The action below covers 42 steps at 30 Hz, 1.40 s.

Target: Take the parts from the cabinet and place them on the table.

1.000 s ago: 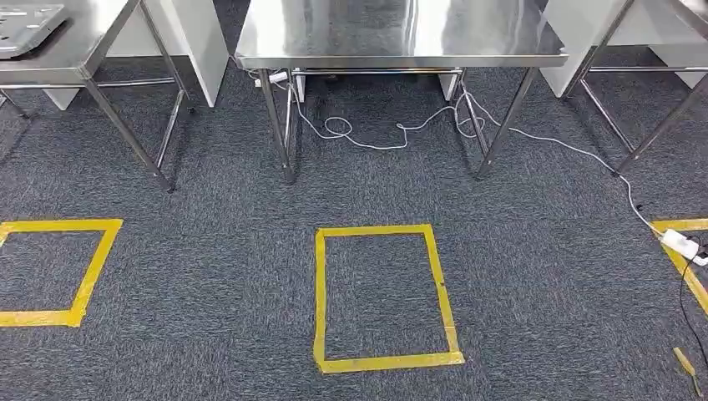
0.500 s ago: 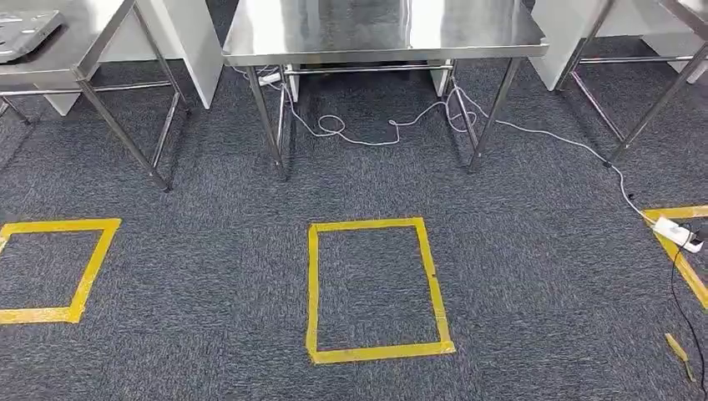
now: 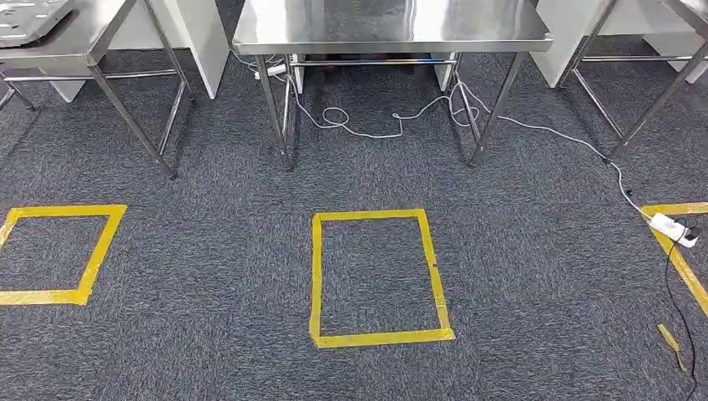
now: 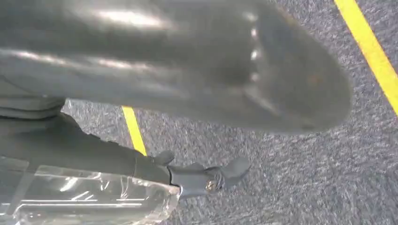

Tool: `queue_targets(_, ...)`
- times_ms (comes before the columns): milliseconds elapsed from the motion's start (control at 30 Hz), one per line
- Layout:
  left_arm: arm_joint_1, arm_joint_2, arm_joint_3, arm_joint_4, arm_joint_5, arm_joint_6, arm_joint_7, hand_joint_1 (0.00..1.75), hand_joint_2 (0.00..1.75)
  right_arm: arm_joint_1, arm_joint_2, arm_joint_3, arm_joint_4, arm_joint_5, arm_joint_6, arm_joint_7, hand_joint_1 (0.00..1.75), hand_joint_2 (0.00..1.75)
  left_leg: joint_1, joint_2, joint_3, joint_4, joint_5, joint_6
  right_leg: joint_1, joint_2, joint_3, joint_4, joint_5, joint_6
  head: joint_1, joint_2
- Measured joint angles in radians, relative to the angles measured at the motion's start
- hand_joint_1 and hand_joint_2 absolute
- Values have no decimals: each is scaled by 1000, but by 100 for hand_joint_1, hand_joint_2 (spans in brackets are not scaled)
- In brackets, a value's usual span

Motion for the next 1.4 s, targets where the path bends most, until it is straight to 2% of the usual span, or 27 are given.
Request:
queue_targets(33,-2,0,0,0,0,-2,0,0,0,-3,0,0,0,0,1,0,0,0,-4,0,-10,16,0,-7,-9,-1,52,-83,12,9,1,0)
queue_targets(67,-2,0,0,0,0,-3,0,0,0,-8,5,0,0,0,2,-1,0,0,-8,0,-26,31,-4,-18,3,2,45,-92,12,-4,9,0)
queue_targets(100,-2,0,0,0,0,-2,0,0,0,-7,3,0,-1,0,2,-2,0,0,-7,1,-29,32,2,-24,0,7,34,-87,22,-24,-5,0)
queue_targets(167,0,-1,0,0,0,-3,0,0,0,-2,3,0,-1,-1,6,-4,0,0,1,1,-30,31,14,-37,10,6,26,-75,27,-40,-6,0)
queue_targets(200,2,-1,0,1,0,-3,2,0,0,-1,3,-1,-1,-3,12,-7,0,0,7,1,-34,34,18,-42,3,5,20,-77,35,-52,-6,0)
queue_targets(233,2,0,1,1,0,-3,3,0,0,-3,4,-2,-1,-3,16,-10,0,0,11,-2,-44,48,-5,-46,1,4,23,-76,42,-63,-8,0)
queue_targets(300,-1,0,2,0,5,-5,6,0,0,-4,4,-2,-1,-5,23,-12,0,0,12,-5,-87,177,-118,-52,8,3,7,-75,58,-83,-10,0)
queue_targets(367,-3,1,3,1,8,-8,6,0,0,-4,6,-2,-1,-5,24,-11,0,0,12,-5,-133,332,-197,-54,18,2,-10,-74,70,-86,-10,0)
queue_targets(400,-3,2,3,1,8,-10,6,0,0,-4,6,-3,-1,-5,24,-10,0,0,11,-5,-132,359,-206,-51,22,2,-17,-74,75,-86,-10,0)
queue_targets(467,-3,2,3,1,9,-16,10,0,0,-3,8,-4,-1,-6,24,-7,0,0,9,-5,-62,277,-170,-37,30,3,-28,-74,85,-86,-10,0)
queue_targets(533,-8,2,3,0,10,-27,13,0,0,-3,12,-5,-1,-6,24,-7,0,0,-3,-9,73,75,-110,-6,36,5,-35,-75,97,-85,-10,0)
queue_targets(567,-12,4,3,0,10,-29,14,0,0,-3,19,-6,0,-6,24,-6,0,0,-7,-7,87,41,-127,3,29,3,-37,-79,105,-82,-6,0)
queue_targets(600,-15,5,4,0,11,-31,16,0,0,-5,18,-7,-1,-6,24,-6,0,0,-17,-6,78,43,-105,9,29,1,-38,-84,112,-71,-4,0)
queue_targets(700,-16,6,6,0,12,-36,20,0,0,-5,30,-7,0,-5,24,0,0,0,-27,-5,75,27,-88,27,23,0,-40,-98,132,-50,-9,0)
queue_targets(733,-18,5,9,0,12,-37,21,0,0,-5,29,-8,0,-5,23,3,0,0,-11,4,84,-16,-53,29,35,0,-51,-89,128,-51,-5,0)
queue_targets(800,-23,5,12,0,13,-39,20,0,0,-5,26,-8,0,-5,23,5,0,0,-15,2,68,-26,-33,40,35,3,-101,6,53,-70,-2,0)
queue_targets(867,-22,5,14,0,16,-43,18,0,0,-4,23,-8,0,-5,23,8,0,0,-17,2,43,-25,-17,31,28,3,-164,175,-24,-74,-1,0)
queue_targets(900,-22,5,16,0,17,-44,18,0,0,-3,22,-8,0,-5,23,9,0,0,-17,2,31,-22,-10,27,27,3,-174,218,-39,-65,1,0)
queue_targets(933,-22,4,18,1,18,-45,18,0,0,-2,20,-8,0,-5,23,9,0,0,-16,2,20,-19,-4,23,25,3,-158,207,-35,-56,0,0)
queue_targets(967,-22,3,19,1,18,-46,18,0,0,-2,19,-8,0,-3,23,9,0,0,-15,2,11,-15,1,18,21,2,-119,157,-20,-45,0,0)
queue_targets(1033,-22,3,19,1,18,-48,17,0,0,-3,15,-9,0,3,23,9,0,0,-12,1,-8,3,9,7,10,0,17,-54,30,-20,1,0)
queue_targets(1067,-23,3,19,1,18,-48,17,0,0,-8,15,-8,0,5,23,10,0,0,-17,2,-21,18,11,0,7,-3,38,-98,24,-27,0,0)
queue_targets(1167,-22,3,20,1,18,-50,17,0,0,-5,16,-8,0,7,23,10,0,0,-16,2,-32,22,22,-13,19,4,17,-86,47,-50,-3,0)
queue_targets(1233,-21,3,21,1,18,-51,17,0,0,-4,18,-9,1,7,23,10,0,0,-6,0,-40,32,21,-20,8,4,9,-86,58,-66,-4,0)
queue_targets(1267,-20,3,21,1,18,-51,17,0,0,-4,19,-9,1,7,23,10,0,0,-4,-3,-48,50,-7,-26,10,3,14,-86,63,-72,-3,0)
queue_targets(1367,-20,3,22,1,10,-55,17,0,0,-3,19,-9,1,7,23,10,0,0,-3,-4,-120,278,-162,-40,18,2,-4,-84,78,-88,-10,0)
queue_targets(1400,-20,3,22,1,8,-57,17,0,0,-3,19,-9,1,7,23,10,0,0,-3,-5,-134,336,-189,-40,22,2,-11,-84,83,-88,-10,0)
